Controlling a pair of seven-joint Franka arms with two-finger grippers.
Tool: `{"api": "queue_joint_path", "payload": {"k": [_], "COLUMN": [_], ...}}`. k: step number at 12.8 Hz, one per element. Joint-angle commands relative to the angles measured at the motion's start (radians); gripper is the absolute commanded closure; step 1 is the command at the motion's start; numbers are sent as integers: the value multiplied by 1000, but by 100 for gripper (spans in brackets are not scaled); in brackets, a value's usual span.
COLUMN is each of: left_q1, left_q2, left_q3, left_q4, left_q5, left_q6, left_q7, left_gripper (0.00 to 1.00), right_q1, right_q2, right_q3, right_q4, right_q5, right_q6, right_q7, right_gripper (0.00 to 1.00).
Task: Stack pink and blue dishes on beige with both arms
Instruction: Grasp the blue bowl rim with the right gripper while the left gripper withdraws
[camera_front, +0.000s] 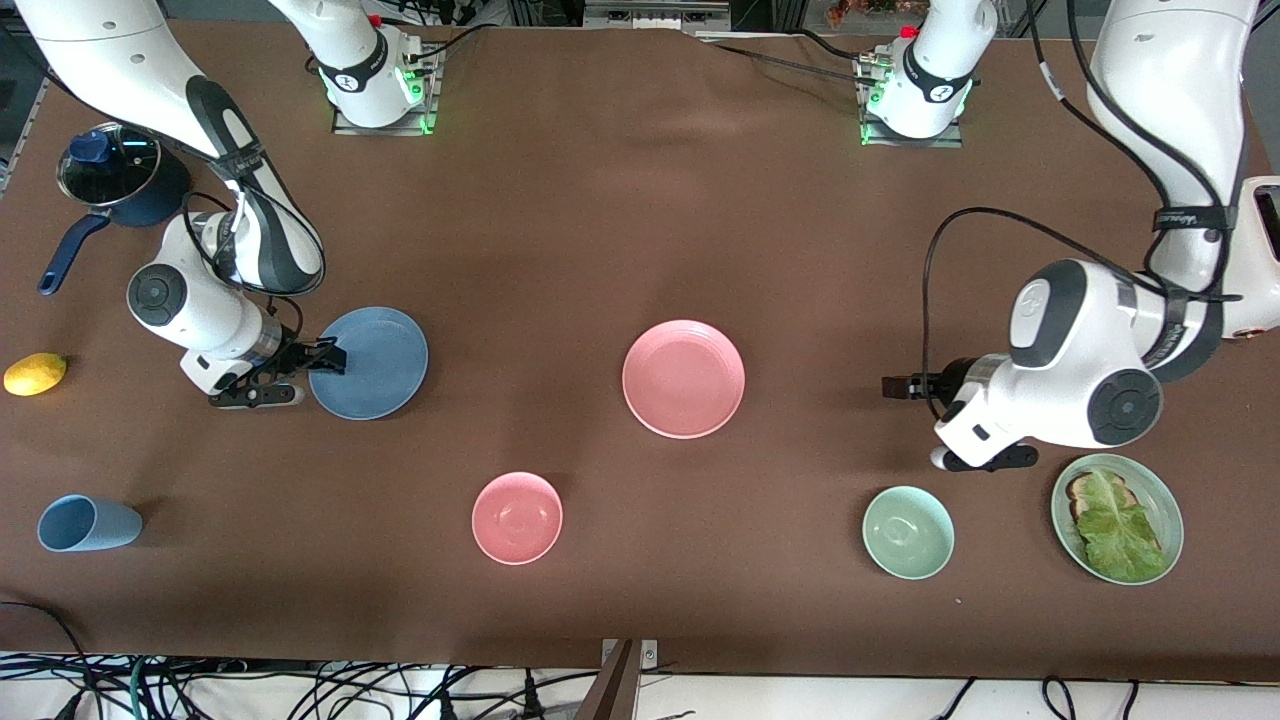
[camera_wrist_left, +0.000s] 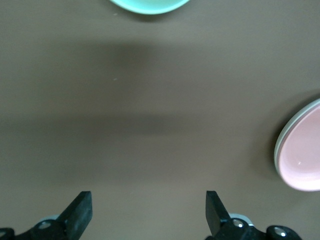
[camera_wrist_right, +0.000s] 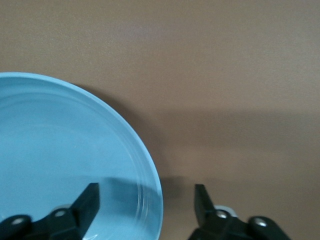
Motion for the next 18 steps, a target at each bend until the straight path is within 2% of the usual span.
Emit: {"api": "queue_joint_path", "payload": {"k": [1, 3, 5, 8, 10, 11, 14, 16, 18], "left_q1": [38, 70, 110, 162, 165, 152, 72, 2, -49], "left_q2": [-79, -110, -148, -230, -282, -311, -391, -446, -498], "left_q3": [-3, -5, -6, -3, 36, 50, 107, 177, 222], "left_q4": [-16, -15, -10, -14, -24, -31, -90, -106, -128], "left_q5": [43, 133, 169, 171, 155, 155, 155, 154, 154], "left_q6": [-65, -118, -154, -166, -160, -159, -123, -126, -126], "left_q7": [88, 154, 229, 317, 317, 321, 346, 416, 449], "left_gripper": [0, 0, 0, 0, 0, 0, 0, 0, 0], "right_q1": [-10, -10, -10, -9, -9, -9, -4, 16, 52], "right_q2": [-38, -38, -46, -61, -84, -98, -90, -87, -87], "right_q3": [5, 5, 5, 6, 9, 14, 67, 95, 110], "right_q4": [-46, -46, -40, -33, 4, 57, 324, 423, 457], "right_q5": [0, 0, 1, -2, -2, 0, 7, 12, 49], "right_q6": [14, 12, 7, 3, -63, -141, -440, -518, -526], "right_q7": [-13, -13, -13, -21, -21, -22, -18, -10, 28], "right_gripper": [47, 72, 100, 100, 100, 100, 100, 100, 100]}}
